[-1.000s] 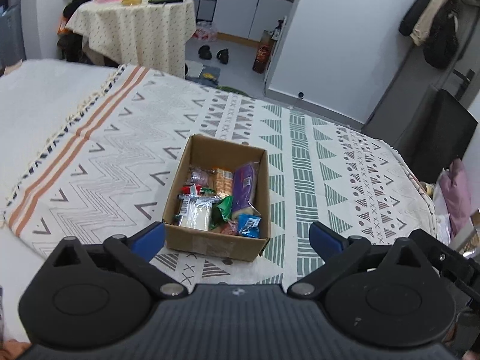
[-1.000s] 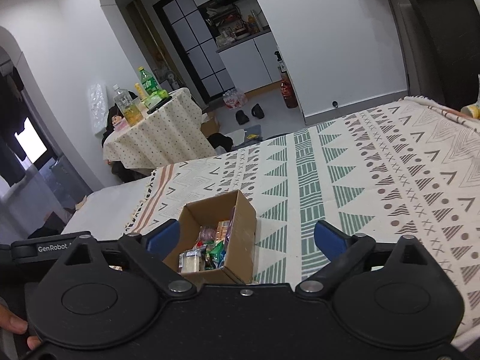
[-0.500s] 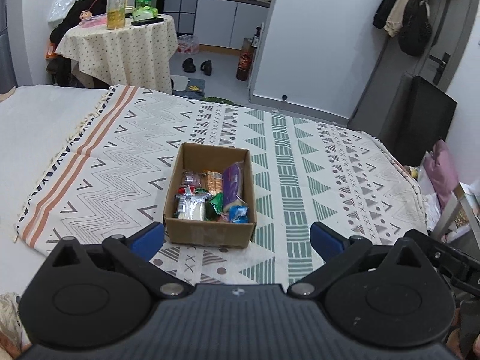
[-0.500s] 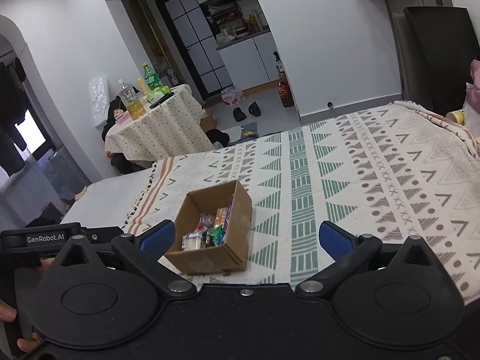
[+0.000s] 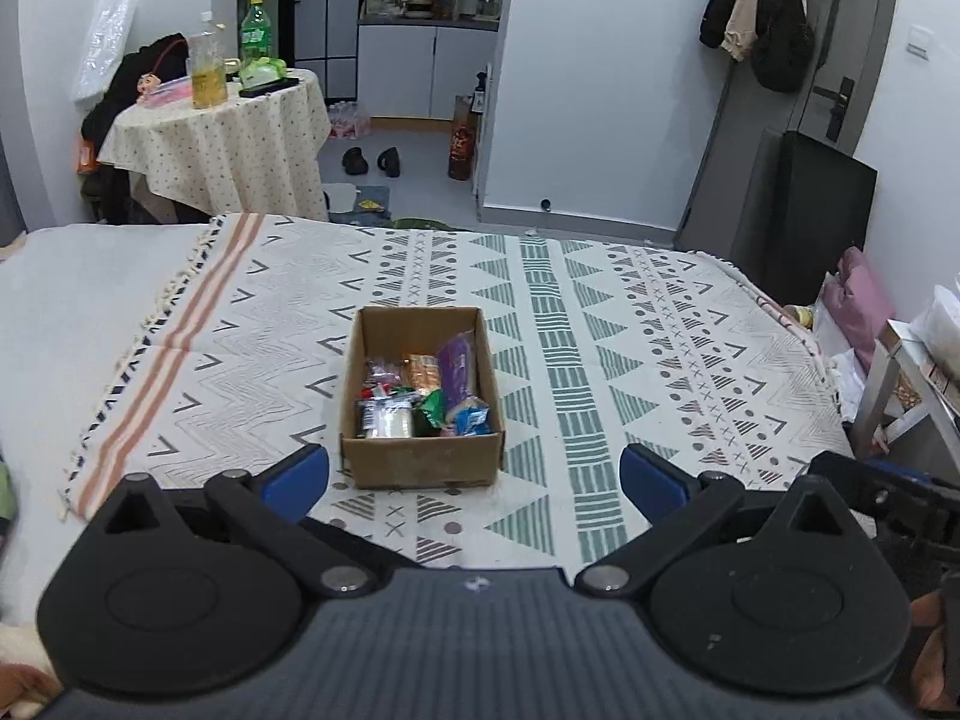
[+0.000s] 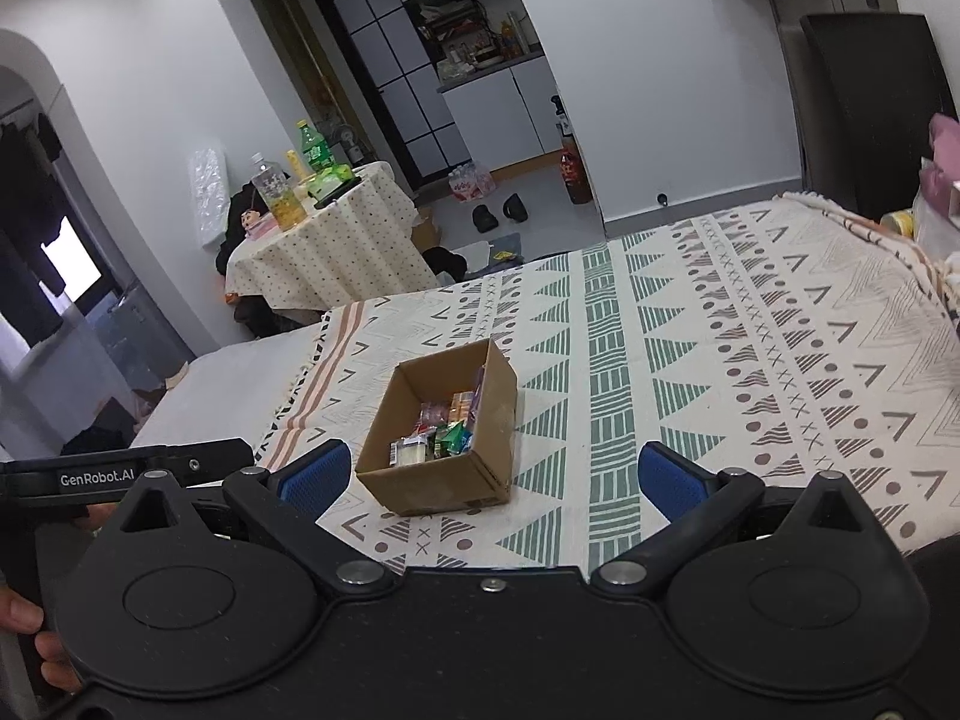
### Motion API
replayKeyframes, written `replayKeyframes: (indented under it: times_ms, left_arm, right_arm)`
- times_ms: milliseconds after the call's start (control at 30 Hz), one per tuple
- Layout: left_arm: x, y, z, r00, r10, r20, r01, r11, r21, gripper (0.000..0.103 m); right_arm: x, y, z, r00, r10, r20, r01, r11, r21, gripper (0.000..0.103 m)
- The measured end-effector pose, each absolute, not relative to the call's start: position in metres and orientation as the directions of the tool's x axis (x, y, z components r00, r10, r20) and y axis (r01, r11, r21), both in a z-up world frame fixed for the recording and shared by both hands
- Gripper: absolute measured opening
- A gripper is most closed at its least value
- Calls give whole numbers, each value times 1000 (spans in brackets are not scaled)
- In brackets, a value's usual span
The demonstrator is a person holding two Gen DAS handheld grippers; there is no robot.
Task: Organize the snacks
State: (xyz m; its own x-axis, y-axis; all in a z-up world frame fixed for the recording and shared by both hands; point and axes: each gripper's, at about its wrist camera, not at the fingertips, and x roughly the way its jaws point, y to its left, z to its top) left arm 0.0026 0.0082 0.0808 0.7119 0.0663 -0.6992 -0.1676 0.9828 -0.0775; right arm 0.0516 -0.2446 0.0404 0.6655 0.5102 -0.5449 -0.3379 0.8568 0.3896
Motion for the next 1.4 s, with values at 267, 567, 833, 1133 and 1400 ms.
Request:
replayKeyframes:
  times_ms: [267,567,833,1133,1400]
  left_arm:
    - [-8,6,93,723,51,-689,-137,988,-71,103]
    - [-12,5,98,728,64,-682,-140,989,-56,103]
    - [-14,9,93,719,70,-691,-148,988,-54,103]
    - [-15,11,90,716,67,-695,-145,988,-53,103]
    - [-14,15,86,710,58,-702,-144,987,-65,103]
  right_arm:
    - [43,-241,45,673,476,-566,-341,879,334,103]
    - [36,-231,53,676,464,-573,-371,885,281,103]
    - [37,-225,53,672,451,-587,-369,892,262,103]
    - [38,-221,53,688,412,-597,-344,910,232,103]
    - [38,-218,51,689,404,-602,-342,913,222,103]
